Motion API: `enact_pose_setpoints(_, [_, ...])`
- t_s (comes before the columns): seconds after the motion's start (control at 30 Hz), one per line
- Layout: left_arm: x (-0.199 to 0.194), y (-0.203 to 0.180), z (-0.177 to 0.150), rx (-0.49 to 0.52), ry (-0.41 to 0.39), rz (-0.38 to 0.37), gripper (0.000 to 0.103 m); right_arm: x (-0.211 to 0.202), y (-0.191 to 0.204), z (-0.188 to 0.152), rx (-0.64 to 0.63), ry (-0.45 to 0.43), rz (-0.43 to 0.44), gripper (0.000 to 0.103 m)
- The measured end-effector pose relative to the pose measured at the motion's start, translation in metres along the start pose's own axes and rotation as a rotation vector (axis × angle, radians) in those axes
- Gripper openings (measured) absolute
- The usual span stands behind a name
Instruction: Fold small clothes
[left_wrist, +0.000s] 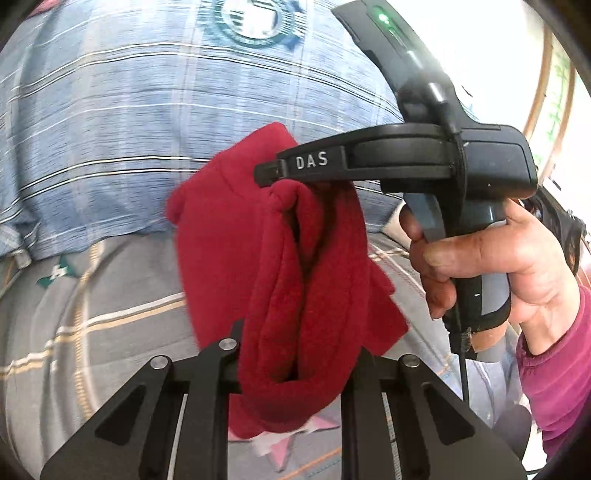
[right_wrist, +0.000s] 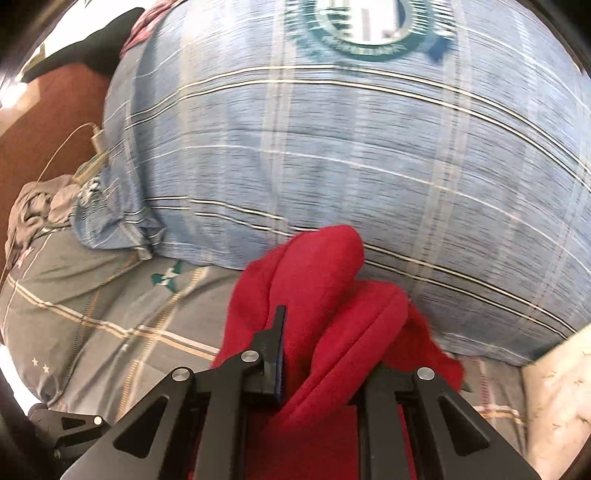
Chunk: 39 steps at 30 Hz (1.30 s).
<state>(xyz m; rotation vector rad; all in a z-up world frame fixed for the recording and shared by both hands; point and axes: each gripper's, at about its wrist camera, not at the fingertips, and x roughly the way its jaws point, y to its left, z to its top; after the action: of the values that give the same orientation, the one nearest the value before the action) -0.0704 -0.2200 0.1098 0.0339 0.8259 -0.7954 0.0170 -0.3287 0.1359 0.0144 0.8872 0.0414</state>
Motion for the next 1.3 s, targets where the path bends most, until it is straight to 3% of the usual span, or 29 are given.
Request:
enact_pose_setpoints(0.3, [0.048, -0.040, 0.003, 0.042, 0.080, -0.016, 0.015, 0.010, -0.062, -0.025, 0.082, 0.019, -0.039, 0.014])
enact_pose_setpoints(0.5, [0.082, -0.050, -0.006, 0.040, 0.129, -0.043, 0.016, 0.036, -0.096, -0.046, 0.147, 0.078, -0.055, 0.015])
enact_pose_setpoints(0.53, [0.087, -0.048, -0.006, 0.025, 0.133, -0.051, 0.019, 0.043, -0.103, -0.051, 0.177, 0.093, -0.048, 0.017])
enact_pose_setpoints(0.6, [0.088, -0.046, -0.007, 0.007, 0.134, -0.081, 0.036, 0.045, -0.109, -0.057, 0.193, 0.080, -0.058, 0.036])
enact_pose_setpoints(0.67, [0.078, -0.045, -0.007, 0.011, 0.147, -0.123, 0.052, 0.035, -0.116, -0.060, 0.216, 0.056, -0.088, 0.041])
enact_pose_setpoints(0.73, [0.066, -0.042, -0.010, 0.023, 0.154, -0.131, 0.059, 0.018, -0.122, -0.061, 0.249, 0.045, -0.109, 0.043])
enact_pose_setpoints(0.8, [0.048, -0.036, -0.015, 0.052, 0.135, -0.101, 0.061, -0.004, -0.122, -0.062, 0.247, 0.013, -0.123, 0.044])
enact_pose_setpoints(0.97, [0.020, 0.005, -0.017, 0.018, 0.082, -0.004, 0.067, -0.051, -0.089, -0.073, 0.151, -0.075, -0.009, 0.044])
enact_pose_setpoints(1.13, [0.016, 0.000, -0.020, -0.022, 0.094, -0.026, 0.067, -0.055, -0.052, -0.077, 0.053, -0.068, 0.068, 0.043])
enact_pose_setpoints(1.2, [0.009, -0.016, -0.028, 0.011, 0.095, -0.052, 0.067, -0.049, -0.042, -0.074, 0.046, -0.054, 0.107, 0.049])
enact_pose_setpoints(1.3, [-0.001, -0.027, -0.032, 0.045, 0.084, -0.074, 0.067, -0.032, -0.031, -0.079, -0.006, 0.025, 0.144, 0.049])
